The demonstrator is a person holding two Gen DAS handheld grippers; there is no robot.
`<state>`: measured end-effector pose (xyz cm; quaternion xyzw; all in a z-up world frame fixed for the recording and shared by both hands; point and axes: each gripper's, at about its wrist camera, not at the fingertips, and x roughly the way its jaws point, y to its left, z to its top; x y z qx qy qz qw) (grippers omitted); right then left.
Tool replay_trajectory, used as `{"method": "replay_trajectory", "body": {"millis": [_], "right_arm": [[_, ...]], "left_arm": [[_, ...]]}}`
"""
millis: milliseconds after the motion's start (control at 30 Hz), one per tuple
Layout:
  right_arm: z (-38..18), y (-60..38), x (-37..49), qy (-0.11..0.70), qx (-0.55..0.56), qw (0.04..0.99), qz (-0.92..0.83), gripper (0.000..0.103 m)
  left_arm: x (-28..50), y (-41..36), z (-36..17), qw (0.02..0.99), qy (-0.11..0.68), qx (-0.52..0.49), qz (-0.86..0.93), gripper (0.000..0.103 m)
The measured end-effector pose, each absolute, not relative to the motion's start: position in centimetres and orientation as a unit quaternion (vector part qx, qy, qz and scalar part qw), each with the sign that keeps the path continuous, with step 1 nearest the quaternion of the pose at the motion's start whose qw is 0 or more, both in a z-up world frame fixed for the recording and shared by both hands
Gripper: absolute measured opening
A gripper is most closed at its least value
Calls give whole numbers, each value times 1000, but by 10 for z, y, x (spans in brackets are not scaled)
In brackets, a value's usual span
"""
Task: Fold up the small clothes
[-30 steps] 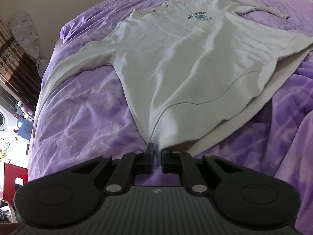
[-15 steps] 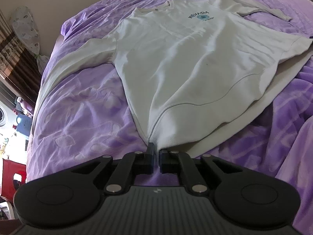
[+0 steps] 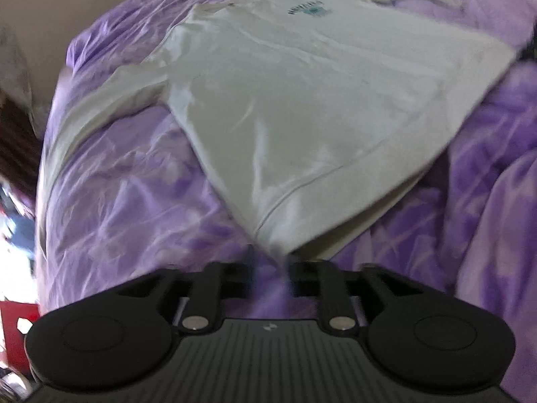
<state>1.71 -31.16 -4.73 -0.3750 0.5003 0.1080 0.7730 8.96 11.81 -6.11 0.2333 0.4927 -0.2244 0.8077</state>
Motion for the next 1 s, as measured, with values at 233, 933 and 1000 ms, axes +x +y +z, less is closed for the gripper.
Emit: {"method": "replay_trajectory", "body": {"millis": [233, 933, 1000], "right_arm": [[0, -365, 51, 537, -220, 808, 100, 38], [3, -397, 187, 542, -88, 834, -60, 45], [10, -378, 192, 534, -111, 837, -52, 45]], "left_arm": [[128, 180, -1, 844, 480, 129, -204, 50], [276, 490, -167, 740, 348, -547, 180, 48], [278, 496, -180, 724, 328, -572, 202, 48]]}}
